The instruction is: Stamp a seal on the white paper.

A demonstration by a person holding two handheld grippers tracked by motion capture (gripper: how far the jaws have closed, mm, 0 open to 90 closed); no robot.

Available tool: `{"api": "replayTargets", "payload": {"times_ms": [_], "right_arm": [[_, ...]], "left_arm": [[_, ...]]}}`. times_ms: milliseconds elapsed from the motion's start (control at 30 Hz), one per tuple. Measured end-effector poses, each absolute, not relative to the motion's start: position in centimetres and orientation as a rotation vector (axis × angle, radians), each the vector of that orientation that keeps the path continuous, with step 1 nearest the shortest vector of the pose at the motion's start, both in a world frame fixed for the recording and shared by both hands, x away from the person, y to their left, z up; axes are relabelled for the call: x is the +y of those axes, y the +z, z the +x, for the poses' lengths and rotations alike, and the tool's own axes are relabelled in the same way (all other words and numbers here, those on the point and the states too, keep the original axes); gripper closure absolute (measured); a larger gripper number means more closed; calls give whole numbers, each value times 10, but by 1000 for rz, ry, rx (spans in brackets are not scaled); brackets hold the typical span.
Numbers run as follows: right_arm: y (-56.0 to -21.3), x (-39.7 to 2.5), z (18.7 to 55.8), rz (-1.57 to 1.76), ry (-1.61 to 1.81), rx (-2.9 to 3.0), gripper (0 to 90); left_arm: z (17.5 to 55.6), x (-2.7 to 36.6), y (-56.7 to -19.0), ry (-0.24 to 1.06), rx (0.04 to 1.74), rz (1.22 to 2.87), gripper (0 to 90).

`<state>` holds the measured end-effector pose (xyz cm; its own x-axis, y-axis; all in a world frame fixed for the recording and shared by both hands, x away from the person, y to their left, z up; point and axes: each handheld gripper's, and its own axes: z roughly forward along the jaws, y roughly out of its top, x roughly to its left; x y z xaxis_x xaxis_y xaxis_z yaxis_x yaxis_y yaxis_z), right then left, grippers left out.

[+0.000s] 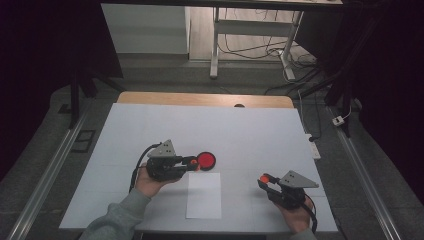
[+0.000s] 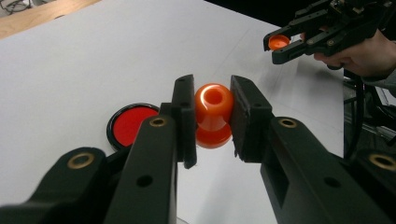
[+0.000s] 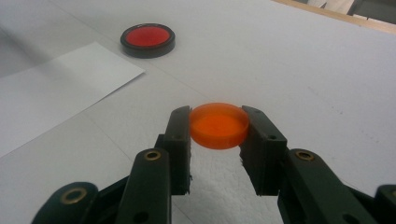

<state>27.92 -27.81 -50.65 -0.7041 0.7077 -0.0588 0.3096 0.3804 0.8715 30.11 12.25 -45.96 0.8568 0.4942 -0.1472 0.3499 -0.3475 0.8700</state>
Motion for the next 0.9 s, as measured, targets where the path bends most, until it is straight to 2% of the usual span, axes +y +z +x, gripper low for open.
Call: {"api": "replayTargets", "payload": {"times_ms": [900], "right_arm": [[-506,-279,282,884,1289,2220,644]], "left_arm": [[289,125,-469,120,633,1984,721]]}}
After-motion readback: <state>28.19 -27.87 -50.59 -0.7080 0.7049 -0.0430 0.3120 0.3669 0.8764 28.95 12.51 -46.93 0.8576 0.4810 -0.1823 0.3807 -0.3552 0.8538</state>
